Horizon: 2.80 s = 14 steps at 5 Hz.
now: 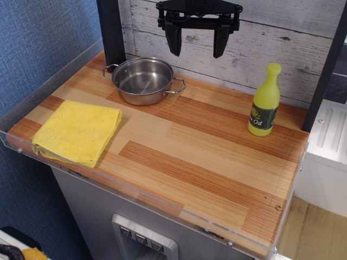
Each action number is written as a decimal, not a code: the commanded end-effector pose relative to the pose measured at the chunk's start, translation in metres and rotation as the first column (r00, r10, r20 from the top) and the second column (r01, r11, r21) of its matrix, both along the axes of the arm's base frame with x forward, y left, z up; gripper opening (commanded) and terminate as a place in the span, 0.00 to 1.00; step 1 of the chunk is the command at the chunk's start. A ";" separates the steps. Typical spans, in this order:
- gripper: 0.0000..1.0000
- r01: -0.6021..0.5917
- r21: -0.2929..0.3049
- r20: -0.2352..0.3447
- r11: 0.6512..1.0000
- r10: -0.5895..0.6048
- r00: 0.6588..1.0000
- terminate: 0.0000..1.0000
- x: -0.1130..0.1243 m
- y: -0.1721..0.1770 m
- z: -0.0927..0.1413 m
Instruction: Slide the yellow rag away from the silver pan.
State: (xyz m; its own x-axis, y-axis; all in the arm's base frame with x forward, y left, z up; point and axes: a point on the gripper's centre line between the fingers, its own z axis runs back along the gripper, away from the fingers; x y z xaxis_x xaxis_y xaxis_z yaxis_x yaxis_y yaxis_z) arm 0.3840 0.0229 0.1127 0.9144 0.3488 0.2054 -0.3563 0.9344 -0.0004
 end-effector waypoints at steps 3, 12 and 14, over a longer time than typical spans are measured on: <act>1.00 0.019 0.052 -0.050 0.998 -0.016 0.999 0.00 -0.045 0.041 0.005; 0.00 -0.024 0.067 -0.108 0.997 0.031 0.994 0.00 -0.127 0.124 -0.097; 0.00 0.063 0.072 -0.123 0.995 -0.054 0.991 0.00 -0.130 0.088 -0.097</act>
State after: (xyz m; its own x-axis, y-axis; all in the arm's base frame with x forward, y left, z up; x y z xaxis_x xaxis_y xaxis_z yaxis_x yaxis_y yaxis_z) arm 0.2537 0.1157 0.0084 0.9541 0.2825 0.0997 -0.2929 0.9495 0.1125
